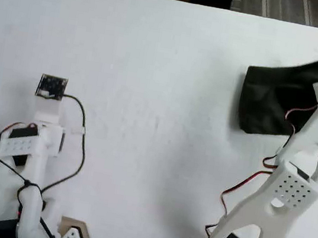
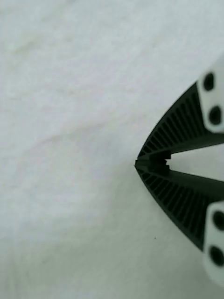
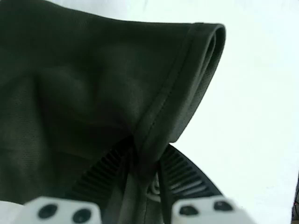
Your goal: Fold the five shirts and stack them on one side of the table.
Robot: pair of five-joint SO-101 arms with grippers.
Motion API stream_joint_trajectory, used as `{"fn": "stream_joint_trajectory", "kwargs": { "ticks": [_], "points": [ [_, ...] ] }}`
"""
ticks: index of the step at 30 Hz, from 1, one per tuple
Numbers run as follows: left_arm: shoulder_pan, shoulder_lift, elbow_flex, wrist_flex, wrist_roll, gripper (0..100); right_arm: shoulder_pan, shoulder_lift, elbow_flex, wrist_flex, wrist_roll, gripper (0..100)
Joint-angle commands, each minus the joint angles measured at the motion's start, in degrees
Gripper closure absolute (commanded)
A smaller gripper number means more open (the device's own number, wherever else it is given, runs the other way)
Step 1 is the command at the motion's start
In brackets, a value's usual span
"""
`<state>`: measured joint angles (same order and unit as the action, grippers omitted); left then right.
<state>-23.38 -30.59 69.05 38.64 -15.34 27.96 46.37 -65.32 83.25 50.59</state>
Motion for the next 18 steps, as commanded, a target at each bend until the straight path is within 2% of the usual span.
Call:
{"fn": "stream_joint_trajectory", "kwargs": {
  "ticks": [1,8,13,18],
  "points": [
    [-0.4,-1.1,-0.1,-0.9,0.1,97,1.8,2.2,-2.3,-3.9,1.8,97.9],
    [-0.4,-1.0,-0.1,-0.9,0.1,97,3.6,8.8,-2.3,-13.6,1.7,97.7],
    [-0.4,-1.0,-0.1,-0.9,0.1,97,3.6,9.7,-2.4,-13.5,1.7,96.6],
    [-0.4,-1.0,-0.1,-0.9,0.2,97,3.4,8.6,-7.7,-6.1,1.3,78.6]
  ]
}}
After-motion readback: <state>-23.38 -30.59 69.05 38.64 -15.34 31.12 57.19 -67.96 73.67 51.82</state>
